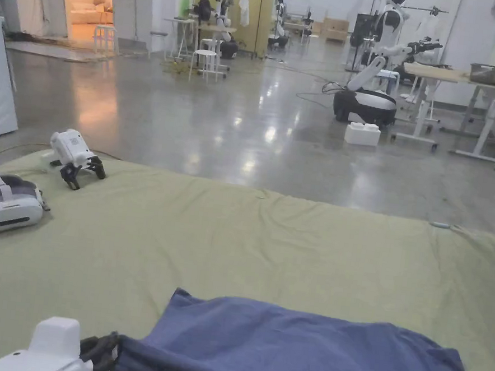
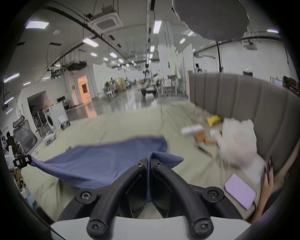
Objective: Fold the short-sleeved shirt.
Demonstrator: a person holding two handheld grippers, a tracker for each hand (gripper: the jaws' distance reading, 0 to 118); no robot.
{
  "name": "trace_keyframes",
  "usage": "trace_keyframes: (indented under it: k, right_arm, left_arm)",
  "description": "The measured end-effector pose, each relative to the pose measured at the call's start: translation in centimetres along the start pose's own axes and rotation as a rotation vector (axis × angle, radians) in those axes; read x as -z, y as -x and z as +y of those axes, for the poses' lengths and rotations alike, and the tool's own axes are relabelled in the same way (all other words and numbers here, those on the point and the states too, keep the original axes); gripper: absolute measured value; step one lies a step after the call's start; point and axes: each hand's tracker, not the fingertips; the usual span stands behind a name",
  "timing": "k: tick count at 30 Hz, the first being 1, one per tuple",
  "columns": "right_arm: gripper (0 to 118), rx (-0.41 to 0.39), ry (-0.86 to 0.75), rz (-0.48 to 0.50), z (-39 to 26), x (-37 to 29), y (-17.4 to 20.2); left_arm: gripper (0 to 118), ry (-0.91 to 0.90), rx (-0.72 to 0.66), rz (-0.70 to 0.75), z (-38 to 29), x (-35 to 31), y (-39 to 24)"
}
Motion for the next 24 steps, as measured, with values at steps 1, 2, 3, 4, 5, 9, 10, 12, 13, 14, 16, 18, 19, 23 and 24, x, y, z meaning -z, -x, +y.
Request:
trace_keyframes:
  k: [1, 2, 3, 4, 5, 9, 10, 12, 13, 14, 16, 18, 19, 23, 24]
  right_arm:
    - [0, 0.028, 0.008, -0.016, -2.3, -1.4, -0.4]
    - [0, 0.025, 0.064, -0.006, -3.6, -2.3, -0.6]
    - [0, 0.008, 0.09, -0.003, -5.3, -3.4, -0.8]
    - [0, 0.016, 0.101, -0.038, -7.0, -4.5, -0.7]
    - [0, 0.021, 0.155, -0.035, -8.0, -5.0, -0.8]
    - [0, 0.056, 0.227, -0.043, -11.5, -6.2, -1.4]
    - [0, 0.051, 0.205, -0.047, -12.0, -6.3, -1.4]
    - [1, 0.041, 0.24, -0.051, -12.2, -6.0, -1.4]
    - [2, 0.031, 0.265, -0.044, -12.4, -5.7, -1.3]
    - [6, 0.018, 0.27, -0.057, -12.6, -5.6, -1.2]
    - [52, -0.025, 0.308, -0.089, -12.7, -5.2, -1.3]
    - [84, -0.037, 0.288, -0.089, -12.5, -5.6, -1.4]
    - [84, -0.057, 0.254, -0.115, -11.9, -6.1, -1.5]
    - [84, -0.051, 0.023, -0.089, -7.6, -10.1, -0.9]
    - [84, -0.042, -0.038, -0.063, -5.9, -11.4, -0.3]
  left_arm:
    - [0, 0.034, 0.0, -0.018, -1.9, -1.3, 0.5]
    - [0, 0.064, 0.017, -0.023, -3.3, -2.4, 0.4]
    - [0, 0.043, 0.034, -0.004, -5.0, -3.8, 0.3]
    - [0, 0.103, 0.08, -0.008, -6.1, -4.5, 0.2]
    - [0, 0.134, 0.089, 0.001, -6.9, -5.1, 0.1]
    - [0, 0.234, 0.14, 0.035, -9.8, -6.2, -0.2]
    - [0, 0.242, 0.136, 0.02, -10.3, -6.3, -0.3]
    - [10, 0.343, 0.124, 0.007, -10.1, -5.2, -0.2]
    - [15, 0.362, 0.112, 0.021, -10.1, -4.9, -0.2]
    - [26, 0.388, 0.105, 0.03, -9.9, -4.5, 0.1]
    - [82, 0.372, 0.093, 0.056, -9.5, -4.3, 0.8]
    - [105, 0.299, 0.076, 0.099, -8.7, -5.0, 0.8]
    - [104, 0.25, 0.079, 0.114, -7.9, -5.6, 0.6]
    - [104, -0.062, 0.144, 0.105, -3.2, -10.7, -1.9]
    - [104, -0.136, 0.171, 0.104, -1.8, -12.3, -3.1]
